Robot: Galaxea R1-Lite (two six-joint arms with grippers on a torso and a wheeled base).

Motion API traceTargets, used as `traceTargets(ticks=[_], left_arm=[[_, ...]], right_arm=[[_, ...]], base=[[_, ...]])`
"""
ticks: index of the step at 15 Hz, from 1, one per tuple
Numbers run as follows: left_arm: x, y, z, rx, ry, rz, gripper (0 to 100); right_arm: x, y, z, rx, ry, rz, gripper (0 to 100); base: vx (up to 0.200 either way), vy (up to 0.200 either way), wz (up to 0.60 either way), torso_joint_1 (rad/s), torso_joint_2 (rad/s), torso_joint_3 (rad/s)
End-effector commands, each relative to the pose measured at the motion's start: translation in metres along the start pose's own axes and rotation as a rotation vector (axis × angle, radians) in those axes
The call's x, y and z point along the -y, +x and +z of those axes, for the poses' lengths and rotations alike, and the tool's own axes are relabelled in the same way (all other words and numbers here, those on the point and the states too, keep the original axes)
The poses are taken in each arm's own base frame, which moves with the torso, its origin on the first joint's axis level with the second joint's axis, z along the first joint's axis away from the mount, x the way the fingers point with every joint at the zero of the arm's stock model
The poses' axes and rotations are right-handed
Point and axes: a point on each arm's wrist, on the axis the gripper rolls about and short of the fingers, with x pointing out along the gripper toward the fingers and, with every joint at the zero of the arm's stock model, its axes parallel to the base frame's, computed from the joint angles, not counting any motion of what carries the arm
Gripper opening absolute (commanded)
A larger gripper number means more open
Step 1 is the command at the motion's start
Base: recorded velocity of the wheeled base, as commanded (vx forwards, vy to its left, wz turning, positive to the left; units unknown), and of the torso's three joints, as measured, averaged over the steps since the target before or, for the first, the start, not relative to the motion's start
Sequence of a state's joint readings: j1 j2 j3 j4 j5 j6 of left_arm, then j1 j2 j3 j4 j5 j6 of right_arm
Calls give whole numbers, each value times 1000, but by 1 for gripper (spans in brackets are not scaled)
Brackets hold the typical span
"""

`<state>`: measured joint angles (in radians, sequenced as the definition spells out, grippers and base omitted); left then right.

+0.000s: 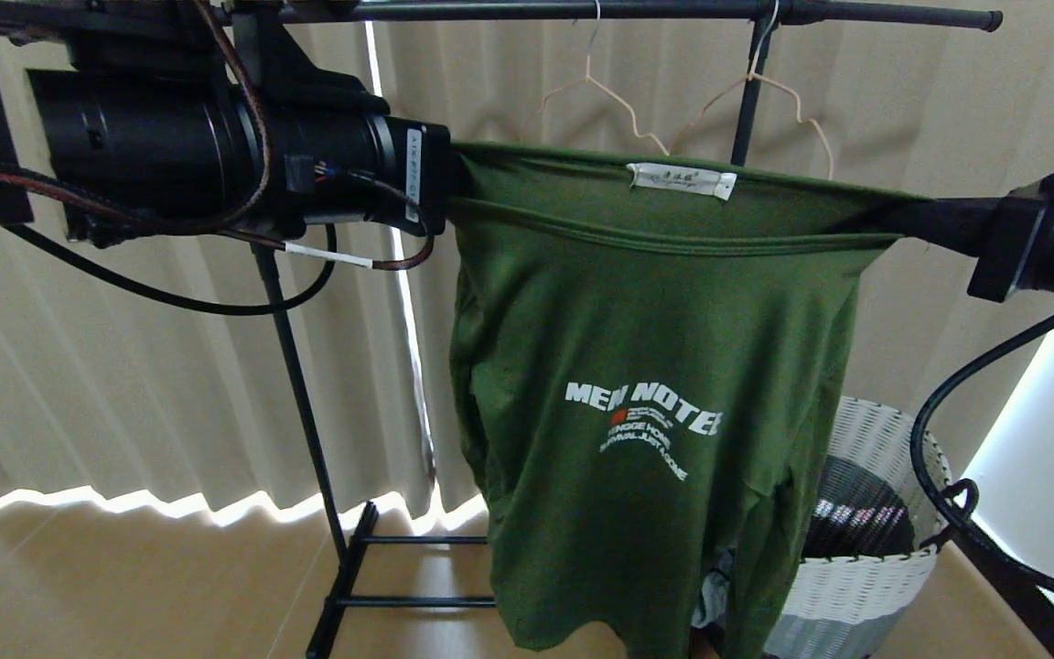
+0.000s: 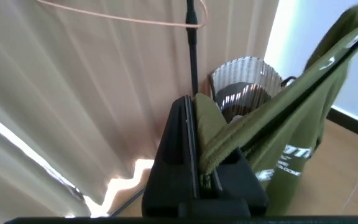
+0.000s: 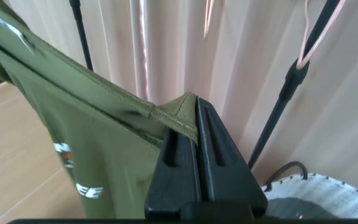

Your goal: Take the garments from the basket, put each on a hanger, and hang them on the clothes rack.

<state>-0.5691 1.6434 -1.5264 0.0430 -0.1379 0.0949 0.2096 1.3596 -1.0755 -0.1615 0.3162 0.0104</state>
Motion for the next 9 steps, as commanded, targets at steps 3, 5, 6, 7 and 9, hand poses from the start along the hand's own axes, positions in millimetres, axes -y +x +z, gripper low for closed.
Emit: traceTargets(ticks=[3, 5, 6, 7, 9], left_arm=[[1, 0, -18, -71, -8, 25, 0], [2, 2, -25, -95, -10, 50, 0], [2, 2, -24, -91, -9, 58, 0], [2, 1, -23, -88, -9, 58, 0], [3, -4, -21, -83, -8, 57, 0]], right_arm=[[-1, 5, -1, -8, 2, 11, 0], [-3, 7, -2, -10, 1, 23, 0], [-2, 12, -3, -19, 3, 26, 0], [-2, 13, -2, -17, 3, 26, 0], [-1, 19, -2, -22, 5, 28, 0]], base=[[0, 0, 0, 0, 0, 0], [0, 0, 0, 0, 0, 0], [0, 0, 0, 0, 0, 0], [0, 0, 0, 0, 0, 0], [0, 0, 0, 0, 0, 0]])
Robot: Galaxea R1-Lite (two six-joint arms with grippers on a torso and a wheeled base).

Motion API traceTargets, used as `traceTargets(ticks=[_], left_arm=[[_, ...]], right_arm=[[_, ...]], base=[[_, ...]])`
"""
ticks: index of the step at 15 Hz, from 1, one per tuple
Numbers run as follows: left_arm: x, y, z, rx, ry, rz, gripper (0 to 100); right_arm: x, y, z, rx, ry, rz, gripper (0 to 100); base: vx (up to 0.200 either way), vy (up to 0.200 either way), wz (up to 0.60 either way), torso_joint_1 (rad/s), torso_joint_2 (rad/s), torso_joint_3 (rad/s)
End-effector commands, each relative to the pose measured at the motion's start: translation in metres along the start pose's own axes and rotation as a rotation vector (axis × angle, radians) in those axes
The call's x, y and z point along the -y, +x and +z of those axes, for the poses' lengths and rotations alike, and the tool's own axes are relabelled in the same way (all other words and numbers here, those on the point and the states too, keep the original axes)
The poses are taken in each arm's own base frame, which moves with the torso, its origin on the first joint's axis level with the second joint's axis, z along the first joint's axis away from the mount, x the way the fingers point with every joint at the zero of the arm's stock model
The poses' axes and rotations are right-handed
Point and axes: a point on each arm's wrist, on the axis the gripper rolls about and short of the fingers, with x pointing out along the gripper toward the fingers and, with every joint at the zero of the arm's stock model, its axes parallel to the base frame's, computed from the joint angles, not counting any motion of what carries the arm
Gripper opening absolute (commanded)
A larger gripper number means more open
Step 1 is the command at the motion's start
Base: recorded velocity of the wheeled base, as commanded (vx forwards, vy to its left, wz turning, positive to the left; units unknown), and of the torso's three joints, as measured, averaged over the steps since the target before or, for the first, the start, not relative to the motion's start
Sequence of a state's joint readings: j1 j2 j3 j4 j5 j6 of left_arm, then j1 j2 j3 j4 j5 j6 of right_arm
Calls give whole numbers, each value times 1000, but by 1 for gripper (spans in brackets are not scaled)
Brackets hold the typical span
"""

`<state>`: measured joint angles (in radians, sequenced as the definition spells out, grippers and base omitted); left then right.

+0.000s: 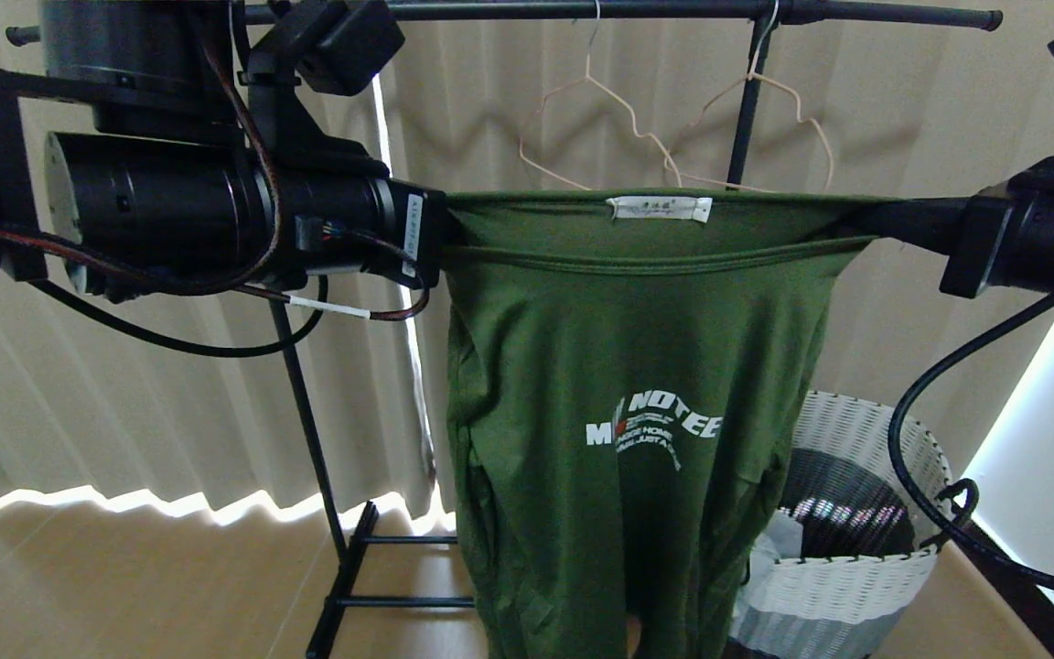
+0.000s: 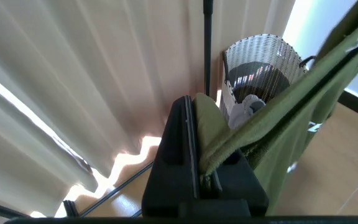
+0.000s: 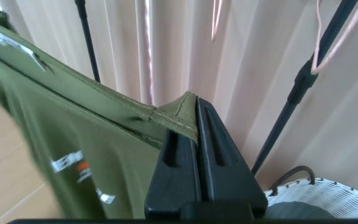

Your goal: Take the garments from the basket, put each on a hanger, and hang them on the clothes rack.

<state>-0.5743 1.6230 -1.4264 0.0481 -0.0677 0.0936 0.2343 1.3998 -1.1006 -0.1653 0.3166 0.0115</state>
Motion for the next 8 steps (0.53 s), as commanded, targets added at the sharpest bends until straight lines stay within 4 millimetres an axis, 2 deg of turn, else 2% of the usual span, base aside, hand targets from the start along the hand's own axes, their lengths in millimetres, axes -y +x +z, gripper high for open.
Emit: traceTargets(ticks=[1, 8], left_arm=[[1, -4, 1, 5, 1, 0, 0], [2, -6, 1, 9, 3, -4, 0]], right_arm=[[2, 6, -2, -11, 4, 1, 0], [0, 11, -5, -28, 6, 13, 0]], base=[[0, 0, 0, 0, 0, 0], [0, 0, 0, 0, 0, 0]])
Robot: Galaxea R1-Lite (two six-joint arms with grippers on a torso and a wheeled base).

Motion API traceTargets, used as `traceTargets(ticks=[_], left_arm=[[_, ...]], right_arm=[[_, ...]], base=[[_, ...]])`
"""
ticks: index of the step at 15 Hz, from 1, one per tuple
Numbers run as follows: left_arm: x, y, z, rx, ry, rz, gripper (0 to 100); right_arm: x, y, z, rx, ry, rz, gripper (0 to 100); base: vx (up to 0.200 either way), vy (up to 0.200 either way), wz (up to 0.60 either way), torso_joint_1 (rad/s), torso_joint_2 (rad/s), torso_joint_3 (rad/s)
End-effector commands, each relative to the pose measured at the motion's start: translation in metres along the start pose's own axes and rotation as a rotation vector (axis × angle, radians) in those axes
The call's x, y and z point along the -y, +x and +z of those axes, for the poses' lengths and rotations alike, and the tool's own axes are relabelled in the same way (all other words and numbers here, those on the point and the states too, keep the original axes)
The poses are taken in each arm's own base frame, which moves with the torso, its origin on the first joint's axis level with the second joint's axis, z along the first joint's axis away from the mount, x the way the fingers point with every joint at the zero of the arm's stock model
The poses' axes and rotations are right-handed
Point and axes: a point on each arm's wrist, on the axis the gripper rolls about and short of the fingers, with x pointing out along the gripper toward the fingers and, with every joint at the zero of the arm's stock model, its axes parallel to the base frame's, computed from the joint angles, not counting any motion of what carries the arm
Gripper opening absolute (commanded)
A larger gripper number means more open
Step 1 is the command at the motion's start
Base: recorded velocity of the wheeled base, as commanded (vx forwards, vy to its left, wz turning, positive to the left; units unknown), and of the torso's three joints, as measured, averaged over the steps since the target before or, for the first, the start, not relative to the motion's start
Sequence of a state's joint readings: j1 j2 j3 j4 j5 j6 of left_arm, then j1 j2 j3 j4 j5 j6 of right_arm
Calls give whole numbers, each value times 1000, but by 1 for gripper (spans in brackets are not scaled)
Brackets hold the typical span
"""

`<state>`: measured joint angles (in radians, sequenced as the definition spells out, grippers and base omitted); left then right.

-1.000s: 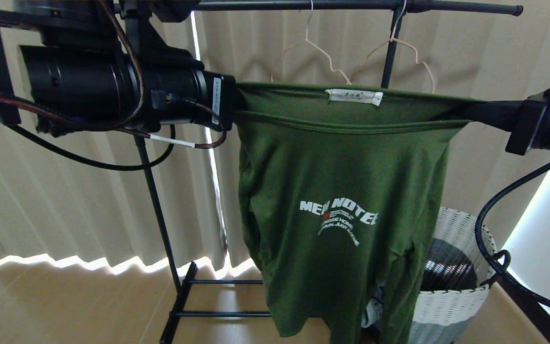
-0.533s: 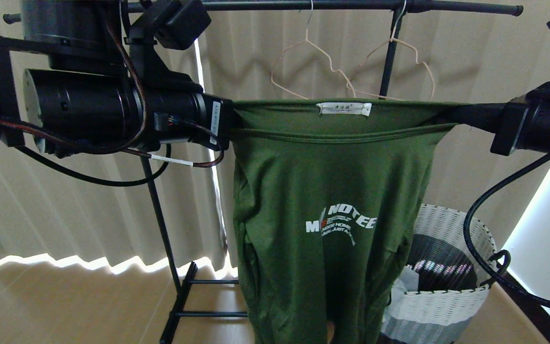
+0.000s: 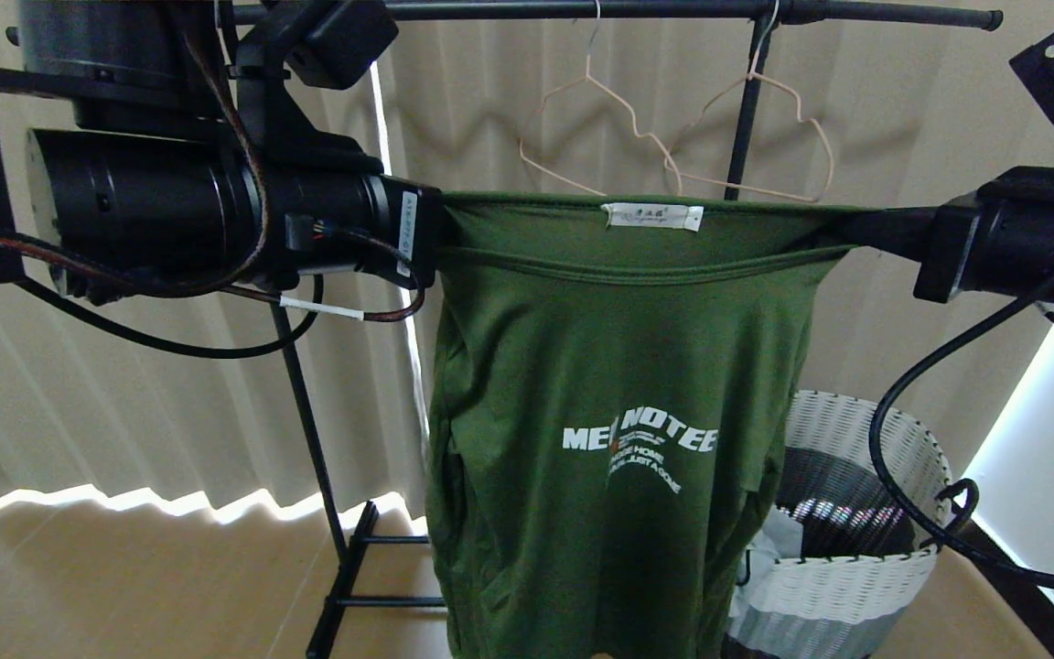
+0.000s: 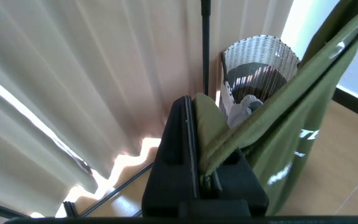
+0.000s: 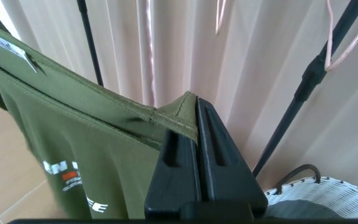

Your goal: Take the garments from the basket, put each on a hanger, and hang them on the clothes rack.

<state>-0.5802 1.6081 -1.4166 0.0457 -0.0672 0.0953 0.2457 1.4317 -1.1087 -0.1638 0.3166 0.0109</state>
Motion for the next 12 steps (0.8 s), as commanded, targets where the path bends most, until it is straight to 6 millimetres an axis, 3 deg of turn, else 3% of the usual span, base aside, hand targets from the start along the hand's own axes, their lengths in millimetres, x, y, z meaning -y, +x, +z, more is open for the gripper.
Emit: traceTargets(ticks=[1, 2, 5, 8, 12], left_arm=[[0, -1, 0, -1, 0, 0, 0], [0, -2, 0, 1, 2, -1, 0], [0, -1, 0, 1, 1, 0, 0], [-1, 1, -7, -22, -3, 4, 0], [-2, 6, -18, -69, -6, 53, 0]], right_arm=[[0, 0, -1, -2, 0, 1, 0], [0, 1, -1, -3, 1, 2, 100], [0, 1, -3, -9, 3, 2, 100], [-3, 0, -16, -51, 16, 15, 100], [-22, 0, -39, -64, 10, 95, 100]], base=[[0, 0, 0, 0, 0, 0], [0, 0, 0, 0, 0, 0], [0, 0, 0, 0, 0, 0], [0, 0, 0, 0, 0, 0], [0, 0, 0, 0, 0, 0]])
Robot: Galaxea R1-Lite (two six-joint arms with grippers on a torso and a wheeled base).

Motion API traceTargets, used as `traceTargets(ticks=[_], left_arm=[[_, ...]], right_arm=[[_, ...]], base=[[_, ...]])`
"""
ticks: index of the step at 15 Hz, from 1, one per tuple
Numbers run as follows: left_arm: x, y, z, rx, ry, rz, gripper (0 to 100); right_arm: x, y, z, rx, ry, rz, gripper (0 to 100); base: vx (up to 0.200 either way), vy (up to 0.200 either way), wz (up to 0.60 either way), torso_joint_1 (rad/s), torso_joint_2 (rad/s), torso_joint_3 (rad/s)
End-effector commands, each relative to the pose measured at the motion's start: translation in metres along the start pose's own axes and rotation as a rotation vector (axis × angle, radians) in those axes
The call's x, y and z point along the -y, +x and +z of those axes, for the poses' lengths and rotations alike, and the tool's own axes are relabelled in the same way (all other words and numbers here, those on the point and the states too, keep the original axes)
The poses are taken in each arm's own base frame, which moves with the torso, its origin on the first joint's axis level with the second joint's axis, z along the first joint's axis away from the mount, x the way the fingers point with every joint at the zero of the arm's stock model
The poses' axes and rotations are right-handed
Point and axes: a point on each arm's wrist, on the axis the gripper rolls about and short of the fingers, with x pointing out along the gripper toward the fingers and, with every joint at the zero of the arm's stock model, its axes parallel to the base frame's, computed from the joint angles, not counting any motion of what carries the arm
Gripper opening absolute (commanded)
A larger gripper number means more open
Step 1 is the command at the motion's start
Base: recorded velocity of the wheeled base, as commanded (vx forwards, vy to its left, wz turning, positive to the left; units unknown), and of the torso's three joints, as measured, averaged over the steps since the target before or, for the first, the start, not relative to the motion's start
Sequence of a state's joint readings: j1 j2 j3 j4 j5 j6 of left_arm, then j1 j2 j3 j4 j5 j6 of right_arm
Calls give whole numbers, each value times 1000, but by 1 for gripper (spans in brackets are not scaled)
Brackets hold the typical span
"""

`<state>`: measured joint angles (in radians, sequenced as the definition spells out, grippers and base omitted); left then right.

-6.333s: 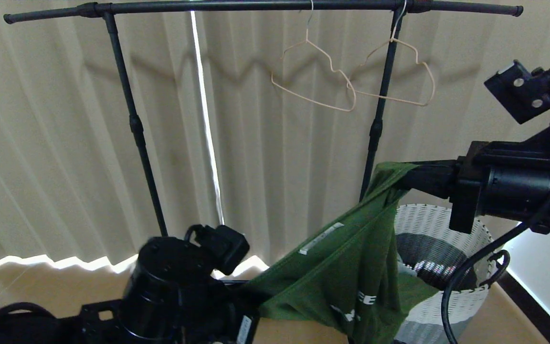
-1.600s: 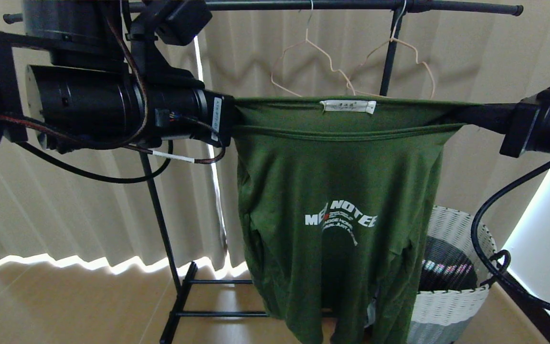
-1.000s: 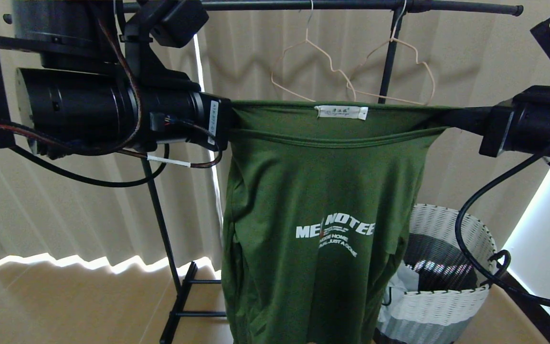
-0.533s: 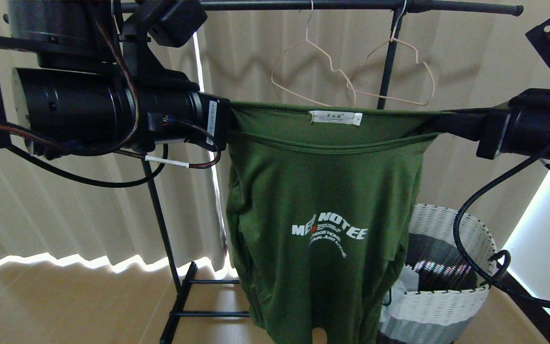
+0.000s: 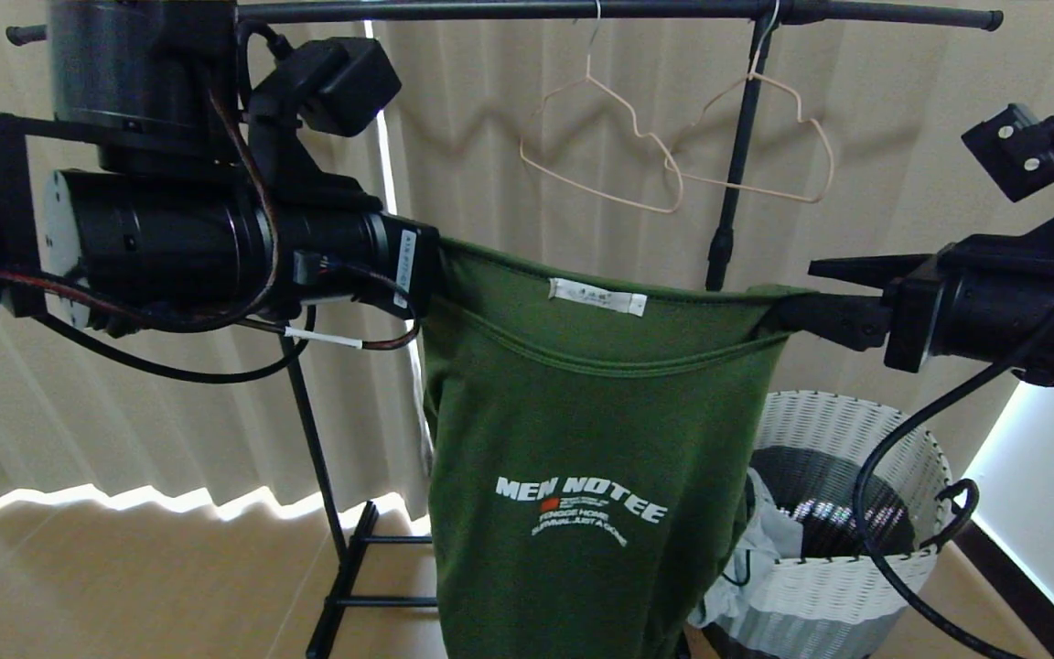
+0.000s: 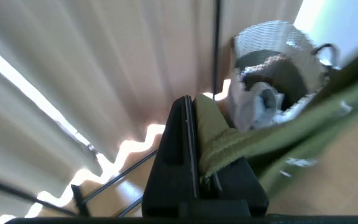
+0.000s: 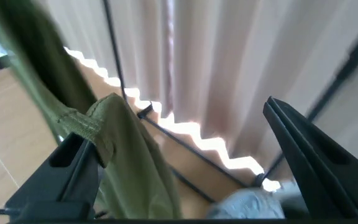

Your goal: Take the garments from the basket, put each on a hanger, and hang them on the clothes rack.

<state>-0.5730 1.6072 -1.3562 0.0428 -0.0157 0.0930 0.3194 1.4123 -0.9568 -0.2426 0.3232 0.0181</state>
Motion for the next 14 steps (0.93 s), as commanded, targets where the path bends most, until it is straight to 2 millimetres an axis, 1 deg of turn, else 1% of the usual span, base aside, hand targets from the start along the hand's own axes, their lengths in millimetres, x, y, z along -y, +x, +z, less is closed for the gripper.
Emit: traceTargets(ticks=[1, 3, 7, 8, 11, 14], left_arm=[[0, 2, -4, -20, -3, 7, 0], [-3, 6, -24, -89, -9, 18, 0], [-14, 6, -27, -98, -25, 55, 0], [-15, 6, -28, -100, -26, 60, 0], [-15, 7, -34, -120, -27, 59, 0], [-15, 6, -37, -131, -28, 61, 0]], right_arm=[[-7, -5, -9, -1, -6, 24, 100], [-14, -9, -21, -26, 1, 49, 100], [-16, -17, -26, -29, 5, 52, 100], [-17, -21, -28, -25, 4, 55, 100], [-22, -34, -38, -17, -1, 135, 100], [-23, -36, -39, 8, -10, 139, 100]], base=[[0, 0, 0, 0, 0, 0], [0, 0, 0, 0, 0, 0], [0, 0, 0, 0, 0, 0], [0, 0, 0, 0, 0, 0], [0, 0, 0, 0, 0, 0], [0, 0, 0, 0, 0, 0]])
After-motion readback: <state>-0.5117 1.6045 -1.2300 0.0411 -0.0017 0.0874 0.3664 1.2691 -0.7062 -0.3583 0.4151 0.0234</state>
